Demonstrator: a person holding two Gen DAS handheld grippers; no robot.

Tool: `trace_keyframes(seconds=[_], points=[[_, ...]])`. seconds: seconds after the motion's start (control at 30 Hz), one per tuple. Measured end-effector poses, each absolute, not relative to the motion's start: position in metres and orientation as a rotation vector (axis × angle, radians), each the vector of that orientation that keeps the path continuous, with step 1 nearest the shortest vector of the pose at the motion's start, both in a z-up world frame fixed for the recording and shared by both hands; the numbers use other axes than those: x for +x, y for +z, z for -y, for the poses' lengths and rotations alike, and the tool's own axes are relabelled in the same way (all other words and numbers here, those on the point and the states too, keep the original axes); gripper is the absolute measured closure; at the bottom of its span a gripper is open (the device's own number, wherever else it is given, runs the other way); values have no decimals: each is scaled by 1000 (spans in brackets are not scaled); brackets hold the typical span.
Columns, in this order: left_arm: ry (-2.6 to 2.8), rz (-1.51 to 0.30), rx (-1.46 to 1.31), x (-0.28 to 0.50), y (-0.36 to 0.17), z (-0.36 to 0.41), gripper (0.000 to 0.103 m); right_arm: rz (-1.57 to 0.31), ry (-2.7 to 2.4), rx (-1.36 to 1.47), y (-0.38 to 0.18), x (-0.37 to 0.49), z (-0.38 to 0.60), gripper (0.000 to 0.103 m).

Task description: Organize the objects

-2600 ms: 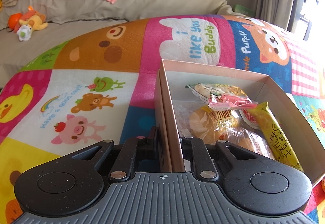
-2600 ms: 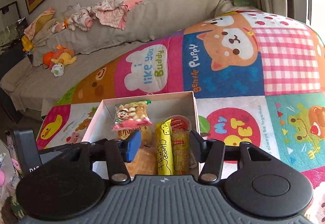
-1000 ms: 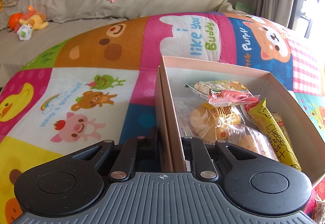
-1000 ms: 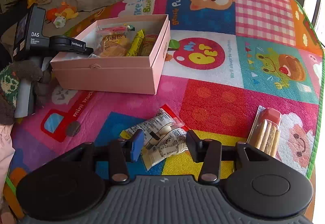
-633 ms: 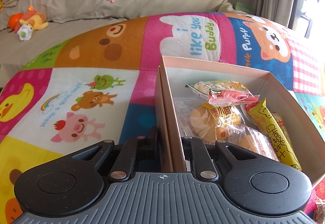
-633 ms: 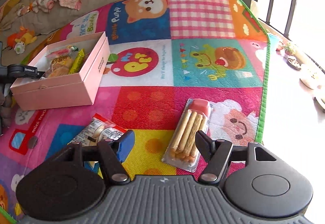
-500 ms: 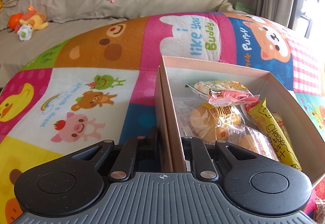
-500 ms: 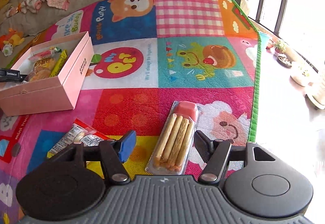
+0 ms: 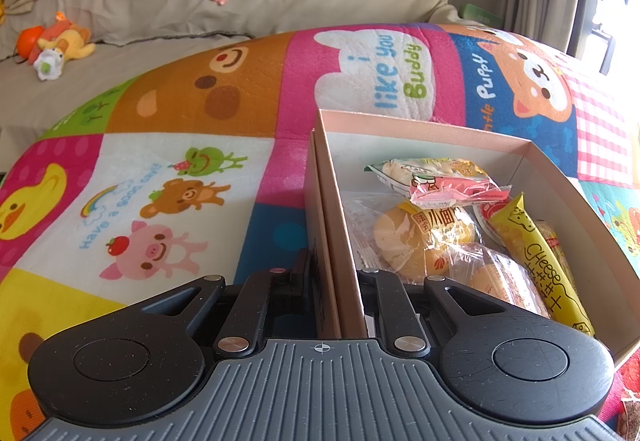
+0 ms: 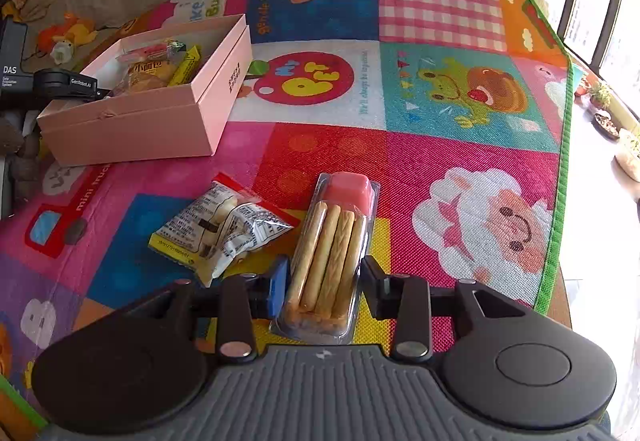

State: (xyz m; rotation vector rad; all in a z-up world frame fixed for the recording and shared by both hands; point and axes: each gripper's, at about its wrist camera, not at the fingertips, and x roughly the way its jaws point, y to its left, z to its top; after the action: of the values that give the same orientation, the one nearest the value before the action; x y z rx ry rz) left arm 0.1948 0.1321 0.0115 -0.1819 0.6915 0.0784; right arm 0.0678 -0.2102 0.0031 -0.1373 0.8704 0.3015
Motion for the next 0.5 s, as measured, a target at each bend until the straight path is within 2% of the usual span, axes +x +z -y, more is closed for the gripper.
trace_keyframes(seconds=[0.23,0.5], points=[[78,-691,-182,195,11,-132,88,-873,296,-161,5,53,215,64],[78,-692,-183,195,12,-132,88,-846,262,-149,-1,89,201,61]])
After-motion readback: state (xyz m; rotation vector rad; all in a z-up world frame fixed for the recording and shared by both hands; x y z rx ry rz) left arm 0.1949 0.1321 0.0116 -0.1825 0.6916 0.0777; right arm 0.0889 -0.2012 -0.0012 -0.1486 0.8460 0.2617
